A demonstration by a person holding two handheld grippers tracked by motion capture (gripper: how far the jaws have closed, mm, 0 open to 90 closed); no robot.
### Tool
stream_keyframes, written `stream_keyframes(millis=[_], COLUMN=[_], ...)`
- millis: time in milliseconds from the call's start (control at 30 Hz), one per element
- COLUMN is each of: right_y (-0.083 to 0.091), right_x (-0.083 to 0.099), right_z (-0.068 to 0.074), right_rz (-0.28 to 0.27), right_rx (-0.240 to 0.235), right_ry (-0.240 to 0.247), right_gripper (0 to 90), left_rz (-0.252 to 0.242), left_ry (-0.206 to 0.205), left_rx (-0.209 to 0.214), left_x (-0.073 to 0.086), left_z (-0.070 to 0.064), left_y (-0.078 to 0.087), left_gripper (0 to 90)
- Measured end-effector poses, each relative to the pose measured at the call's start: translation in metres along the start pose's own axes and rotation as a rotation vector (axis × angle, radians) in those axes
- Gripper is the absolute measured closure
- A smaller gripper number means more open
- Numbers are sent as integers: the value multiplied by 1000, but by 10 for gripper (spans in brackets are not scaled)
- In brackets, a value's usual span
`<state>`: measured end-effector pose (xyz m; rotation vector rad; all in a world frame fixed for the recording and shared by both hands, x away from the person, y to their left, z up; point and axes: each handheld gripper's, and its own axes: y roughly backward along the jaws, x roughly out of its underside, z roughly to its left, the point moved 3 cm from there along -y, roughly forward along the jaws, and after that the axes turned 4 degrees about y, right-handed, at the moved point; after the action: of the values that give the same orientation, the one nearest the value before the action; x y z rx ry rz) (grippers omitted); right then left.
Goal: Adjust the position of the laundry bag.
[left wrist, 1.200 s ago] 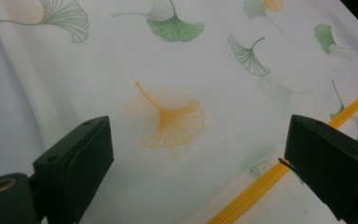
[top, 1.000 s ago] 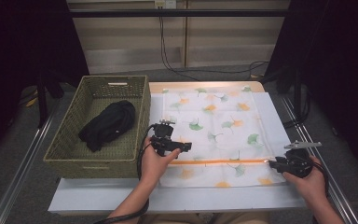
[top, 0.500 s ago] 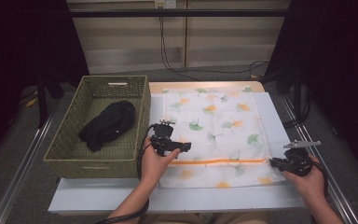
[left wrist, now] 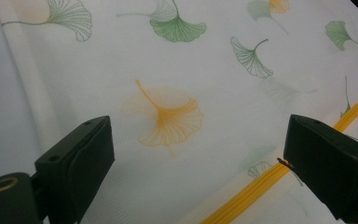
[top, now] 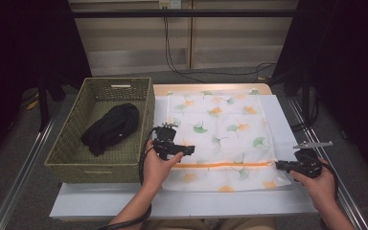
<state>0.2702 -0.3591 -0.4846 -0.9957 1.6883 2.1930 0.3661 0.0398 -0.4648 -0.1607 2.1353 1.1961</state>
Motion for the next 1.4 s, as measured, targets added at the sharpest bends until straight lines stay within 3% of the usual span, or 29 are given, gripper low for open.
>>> stream_keyframes(millis=[100, 333, 400, 567, 700, 967, 1400], right_y=[2, 5, 6, 7, 16, 18, 21], right_x=[-1, -1, 0, -1, -11, -13, -20], right_z=[1, 0, -1, -1, 2, 1, 5], right_rz=[-8, -58, -27, -42, -96, -81, -100], right_rx=[-24, -19, -35, -31, -66, -119, -155], right_ry=[-34, -12, -48, -48, -90, -120, -122], right_gripper=[846, 846, 847, 849, 862, 864, 870], left_rz=[3, 17, 18, 17, 22, 37, 45], left_ry=[-1, -8, -6, -1, -6, -6, -8], left_rx=[3, 6, 11, 19, 24, 60, 120], left_x=[0, 2, 2, 2, 2, 3, 4], left_z=[0, -1, -2, -4, -5, -11, -27], left_y=[0, -2, -2, -3, -4, -8, -12], left_gripper=[83, 83, 83, 83, 83, 83, 83])
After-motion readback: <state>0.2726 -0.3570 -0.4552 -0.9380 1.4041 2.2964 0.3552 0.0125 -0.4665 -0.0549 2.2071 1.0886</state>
